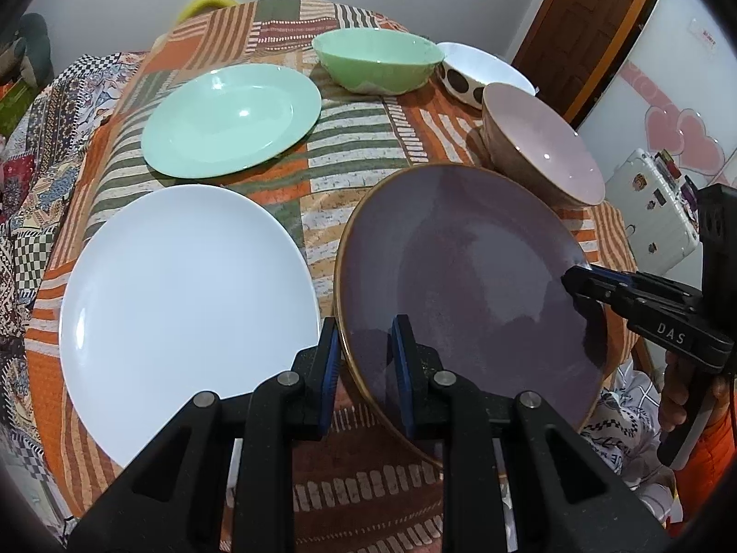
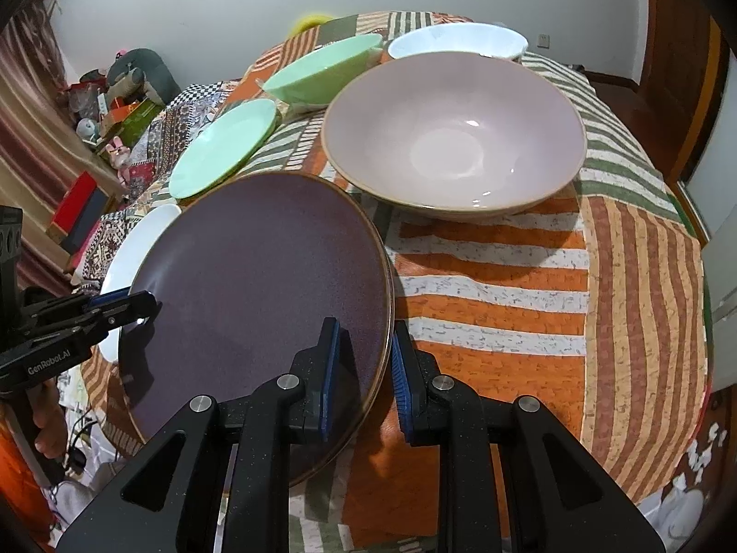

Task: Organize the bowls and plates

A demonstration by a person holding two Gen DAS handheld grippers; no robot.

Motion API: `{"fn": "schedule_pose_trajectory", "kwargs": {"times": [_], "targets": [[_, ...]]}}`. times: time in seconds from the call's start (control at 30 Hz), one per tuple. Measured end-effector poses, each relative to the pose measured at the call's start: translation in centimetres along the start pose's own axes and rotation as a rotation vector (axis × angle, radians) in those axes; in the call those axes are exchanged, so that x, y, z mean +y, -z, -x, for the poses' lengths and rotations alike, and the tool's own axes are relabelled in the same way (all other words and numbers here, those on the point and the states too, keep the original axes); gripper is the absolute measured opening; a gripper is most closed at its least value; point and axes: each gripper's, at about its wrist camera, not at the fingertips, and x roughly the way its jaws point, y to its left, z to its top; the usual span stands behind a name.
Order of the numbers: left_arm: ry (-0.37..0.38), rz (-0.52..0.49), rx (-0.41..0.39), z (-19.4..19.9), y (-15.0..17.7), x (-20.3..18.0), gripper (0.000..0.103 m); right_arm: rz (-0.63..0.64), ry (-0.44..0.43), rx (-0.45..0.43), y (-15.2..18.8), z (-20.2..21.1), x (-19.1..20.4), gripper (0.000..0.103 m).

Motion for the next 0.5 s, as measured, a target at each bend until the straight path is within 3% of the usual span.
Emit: {"fn": "schedule_pose_trajectory", "kwargs": {"times": [0.5], "targets": [[0.006,0.003,0.014,-1.7,-0.5,0.3,0.022,0.000,0.016,0.007,-0.3,-0.8,-0.3,0.021]]}}
